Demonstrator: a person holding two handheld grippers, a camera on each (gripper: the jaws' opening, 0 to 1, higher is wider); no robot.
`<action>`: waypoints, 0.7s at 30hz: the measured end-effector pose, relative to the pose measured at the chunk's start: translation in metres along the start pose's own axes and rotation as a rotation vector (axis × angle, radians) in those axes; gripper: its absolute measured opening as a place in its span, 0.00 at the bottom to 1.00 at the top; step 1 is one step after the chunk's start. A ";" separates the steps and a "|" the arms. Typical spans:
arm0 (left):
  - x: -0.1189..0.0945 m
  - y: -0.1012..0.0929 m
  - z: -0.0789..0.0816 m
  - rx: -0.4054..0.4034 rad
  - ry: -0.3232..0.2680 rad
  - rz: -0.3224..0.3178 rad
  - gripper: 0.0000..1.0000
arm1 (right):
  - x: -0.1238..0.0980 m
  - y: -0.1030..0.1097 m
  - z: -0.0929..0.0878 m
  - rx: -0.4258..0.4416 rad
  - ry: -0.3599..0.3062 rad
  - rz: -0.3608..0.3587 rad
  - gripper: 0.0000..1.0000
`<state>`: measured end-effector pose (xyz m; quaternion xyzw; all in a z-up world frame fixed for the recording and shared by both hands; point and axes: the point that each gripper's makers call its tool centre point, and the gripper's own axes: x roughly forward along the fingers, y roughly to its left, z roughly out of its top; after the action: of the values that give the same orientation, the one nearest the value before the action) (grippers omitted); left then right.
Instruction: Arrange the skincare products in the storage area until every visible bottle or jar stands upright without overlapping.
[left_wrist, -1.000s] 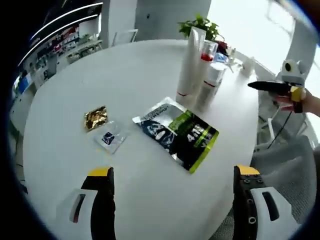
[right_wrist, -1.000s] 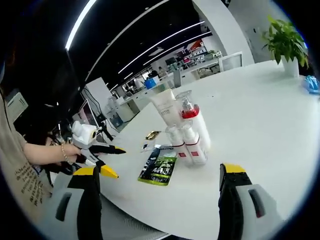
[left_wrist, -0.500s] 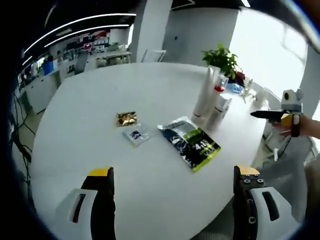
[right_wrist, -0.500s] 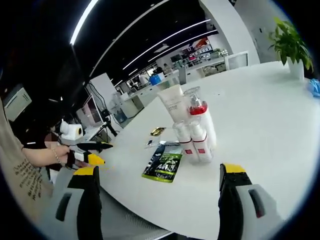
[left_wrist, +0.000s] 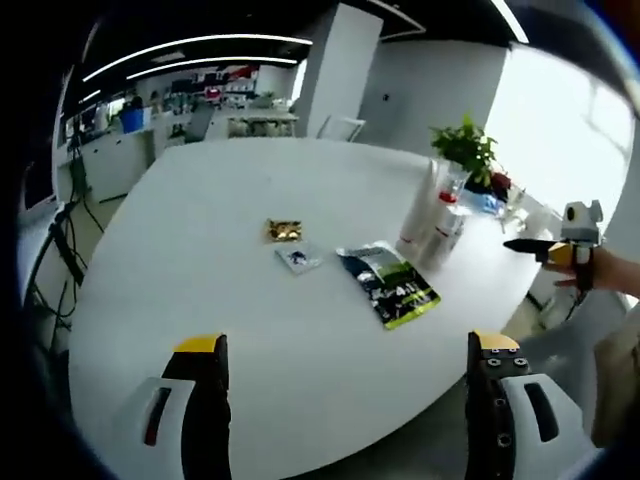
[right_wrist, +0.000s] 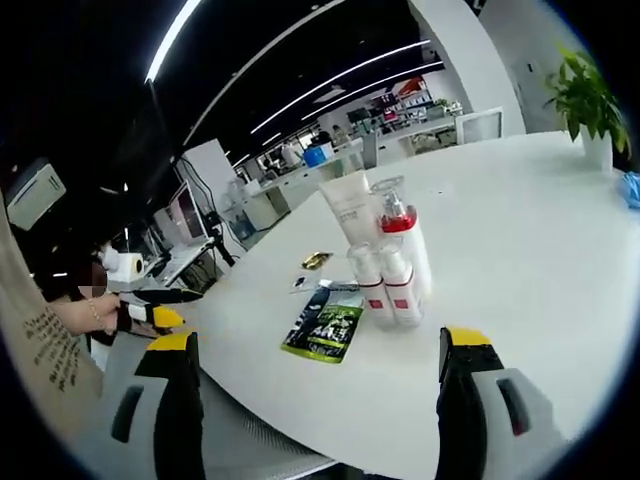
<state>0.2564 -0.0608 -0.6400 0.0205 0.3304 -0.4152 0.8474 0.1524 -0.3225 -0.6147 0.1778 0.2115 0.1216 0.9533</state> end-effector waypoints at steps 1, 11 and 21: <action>-0.001 0.001 -0.002 -0.007 0.001 0.006 0.97 | 0.000 0.000 0.000 -0.003 0.000 -0.001 1.00; -0.002 0.002 -0.003 -0.022 0.008 0.022 0.97 | -0.003 -0.002 -0.003 0.007 0.001 -0.004 1.00; 0.015 0.000 0.005 -0.027 0.011 0.050 0.97 | -0.007 -0.007 -0.001 0.019 -0.002 -0.014 1.00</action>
<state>0.2653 -0.0725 -0.6450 0.0195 0.3402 -0.3894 0.8557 0.1471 -0.3304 -0.6158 0.1855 0.2129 0.1128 0.9527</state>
